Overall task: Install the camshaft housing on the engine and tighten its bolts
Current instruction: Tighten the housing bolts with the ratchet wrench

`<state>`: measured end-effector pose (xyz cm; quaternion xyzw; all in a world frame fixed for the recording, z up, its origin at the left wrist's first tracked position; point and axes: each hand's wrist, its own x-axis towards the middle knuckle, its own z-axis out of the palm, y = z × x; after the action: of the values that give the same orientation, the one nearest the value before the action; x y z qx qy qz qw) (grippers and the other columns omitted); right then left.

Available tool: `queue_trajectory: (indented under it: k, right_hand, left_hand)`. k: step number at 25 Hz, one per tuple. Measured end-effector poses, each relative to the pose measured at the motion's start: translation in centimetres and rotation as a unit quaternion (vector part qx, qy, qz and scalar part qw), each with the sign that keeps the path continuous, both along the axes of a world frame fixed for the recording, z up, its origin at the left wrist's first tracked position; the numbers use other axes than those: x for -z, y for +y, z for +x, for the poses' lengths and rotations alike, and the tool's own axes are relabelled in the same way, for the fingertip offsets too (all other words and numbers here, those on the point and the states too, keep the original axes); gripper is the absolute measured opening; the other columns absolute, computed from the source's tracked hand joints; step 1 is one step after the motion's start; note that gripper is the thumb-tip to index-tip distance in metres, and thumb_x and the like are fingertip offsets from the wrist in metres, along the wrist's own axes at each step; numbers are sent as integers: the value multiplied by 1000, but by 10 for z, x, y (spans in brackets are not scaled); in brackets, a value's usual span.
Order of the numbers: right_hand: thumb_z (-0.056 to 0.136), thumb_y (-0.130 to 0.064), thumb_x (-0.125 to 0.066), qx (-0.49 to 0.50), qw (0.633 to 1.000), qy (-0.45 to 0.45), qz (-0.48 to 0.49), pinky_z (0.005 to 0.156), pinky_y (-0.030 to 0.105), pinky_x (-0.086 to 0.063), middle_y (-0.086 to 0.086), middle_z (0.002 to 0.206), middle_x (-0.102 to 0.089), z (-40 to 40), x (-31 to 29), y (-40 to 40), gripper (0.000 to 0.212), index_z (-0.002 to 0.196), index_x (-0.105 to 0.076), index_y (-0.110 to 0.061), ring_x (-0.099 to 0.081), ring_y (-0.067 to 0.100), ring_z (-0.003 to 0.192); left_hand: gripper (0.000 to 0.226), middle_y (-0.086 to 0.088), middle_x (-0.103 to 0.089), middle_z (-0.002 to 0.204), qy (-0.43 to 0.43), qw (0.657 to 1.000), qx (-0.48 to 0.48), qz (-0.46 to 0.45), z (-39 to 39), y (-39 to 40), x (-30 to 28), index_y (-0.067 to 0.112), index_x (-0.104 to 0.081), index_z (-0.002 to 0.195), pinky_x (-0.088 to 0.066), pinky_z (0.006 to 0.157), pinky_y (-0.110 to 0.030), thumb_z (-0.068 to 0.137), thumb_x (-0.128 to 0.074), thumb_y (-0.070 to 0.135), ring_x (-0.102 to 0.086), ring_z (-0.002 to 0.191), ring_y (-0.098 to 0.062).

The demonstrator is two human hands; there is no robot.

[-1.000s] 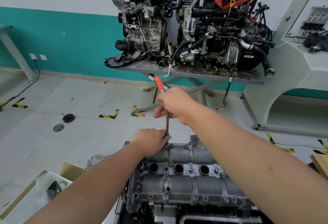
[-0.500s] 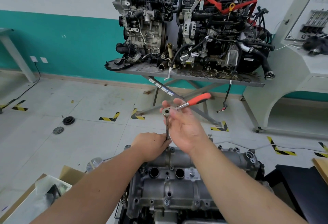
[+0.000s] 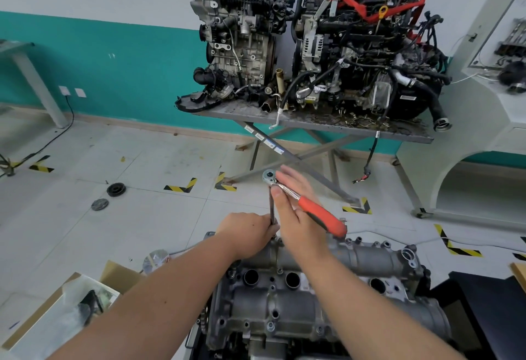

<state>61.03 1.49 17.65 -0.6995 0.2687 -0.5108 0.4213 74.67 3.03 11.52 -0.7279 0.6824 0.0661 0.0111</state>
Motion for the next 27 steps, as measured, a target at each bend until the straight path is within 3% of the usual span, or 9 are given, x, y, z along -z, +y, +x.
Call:
queue_trajectory:
  k: [4, 8, 12, 14, 17, 20, 22, 25, 27]
  right_hand:
    - [95, -5, -62, -40, 954, 142, -259, 104, 45, -48, 14, 156, -35, -23, -11, -30, 35, 129, -66, -13, -49, 26, 136]
    - [82, 21, -53, -92, 843, 293, -441, 93, 56, -52, 20, 150, -45, -25, -48, -43, 56, 129, -66, -6, -50, 40, 132]
    - [89, -8, -44, -185, 641, 508, -545, 94, 40, -44, 4, 135, -61, 6, -79, -22, 35, 112, -69, -20, -51, 29, 131]
    - [92, -15, -46, -158, 553, 622, -531, 80, 38, -44, -2, 105, -64, 22, -89, -13, 19, 102, -60, -23, -56, 25, 110]
    - [91, -11, -47, -117, 592, 664, -441, 55, 33, -38, 0, 75, -51, 37, -100, -13, 12, 98, -52, -19, -54, 27, 76]
    - [92, -13, -48, -112, 655, 670, -330, 57, 32, -44, 5, 91, -66, 47, -103, -26, 28, 115, -63, -19, -62, 28, 80]
    - [94, -15, -53, -184, 731, 640, -149, 61, 29, -50, 5, 90, -74, 47, -107, -39, 22, 114, -63, -12, -72, 22, 78]
    - [97, -9, -54, -233, 855, 389, 253, 67, 30, -56, 6, 75, -76, 38, -103, -48, 8, 101, -58, -4, -71, 17, 60]
    - [97, -5, -51, -173, 867, 113, 453, 64, 29, -55, 4, 64, -71, 34, -87, -45, 5, 95, -56, -5, -66, 16, 53]
  left_hand:
    - [43, 4, -58, 74, 11, 1000, -11, 2, -1, 0, 3, 26, -50, 96, -39, 63, -35, 103, -20, 56, -57, 71, -25]
    - [32, -3, -68, 90, -5, 1000, -4, -7, -2, 3, 3, 30, -44, 90, -37, 64, -35, 103, -23, 51, -64, 84, -28]
    - [23, -2, -65, 112, 117, 989, -77, 54, 10, -3, 17, 21, -62, 119, -34, 53, -12, 101, -51, 28, -62, 97, -14]
    - [28, 7, -63, 104, 207, 972, -106, -23, 8, 3, 11, 14, -63, 128, -38, 60, -4, 102, -56, 22, -59, 86, 8]
    - [13, 3, -69, 95, 85, 977, 32, -192, -2, 7, 4, 20, -65, 102, -39, 65, -22, 101, -57, 31, -61, 79, -12]
    - [37, -1, -69, 98, 19, 999, 11, -38, -4, 5, -4, 26, -53, 102, -35, 62, -34, 104, -27, 52, -61, 83, -25]
    - [46, 3, -66, 90, 16, 1000, -9, -11, -1, 4, -4, 29, -55, 109, -35, 63, -35, 102, -21, 59, -59, 80, -22]
    - [49, 5, -65, 89, 27, 999, -8, -23, -1, 5, -3, 31, -56, 110, -35, 63, -35, 101, -19, 62, -59, 79, -21]
    - [46, 2, -68, 94, 25, 999, -9, -33, -1, 3, -1, 30, -55, 108, -36, 62, -34, 102, -21, 60, -61, 82, -23]
